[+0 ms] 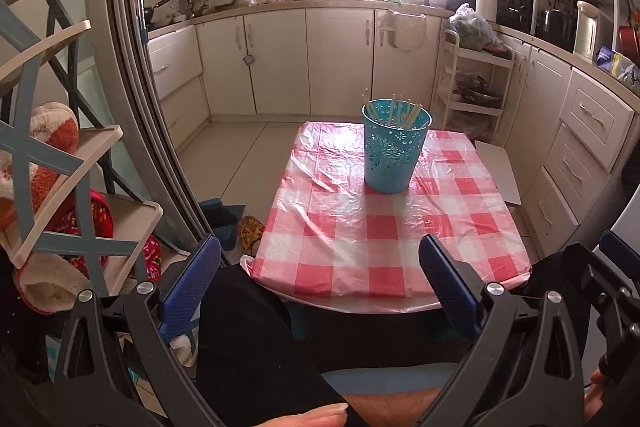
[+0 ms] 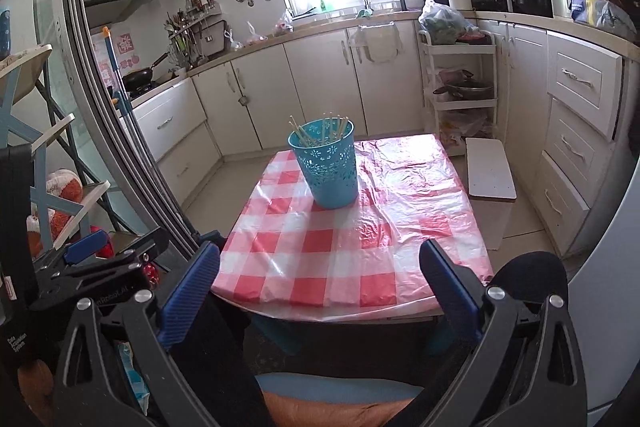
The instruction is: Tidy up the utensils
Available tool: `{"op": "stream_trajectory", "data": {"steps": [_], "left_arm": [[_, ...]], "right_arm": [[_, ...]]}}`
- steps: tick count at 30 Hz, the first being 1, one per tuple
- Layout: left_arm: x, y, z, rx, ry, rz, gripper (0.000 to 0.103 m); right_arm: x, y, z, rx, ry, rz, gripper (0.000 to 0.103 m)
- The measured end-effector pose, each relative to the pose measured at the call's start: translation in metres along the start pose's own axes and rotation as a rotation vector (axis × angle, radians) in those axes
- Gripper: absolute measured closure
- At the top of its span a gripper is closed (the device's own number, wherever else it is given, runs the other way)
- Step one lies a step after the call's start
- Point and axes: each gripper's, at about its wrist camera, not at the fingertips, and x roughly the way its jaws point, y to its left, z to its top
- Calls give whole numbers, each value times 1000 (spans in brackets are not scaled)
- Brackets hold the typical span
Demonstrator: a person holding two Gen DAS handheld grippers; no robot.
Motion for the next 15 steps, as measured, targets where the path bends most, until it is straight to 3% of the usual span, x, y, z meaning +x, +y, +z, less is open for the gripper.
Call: {"op": "stream_trajectory", "data": {"steps": [15], "left_arm": [[-19, 0, -3, 3, -52, 26, 8]], "right_arm": [[-12, 8, -6, -42, -29, -19, 7]]}}
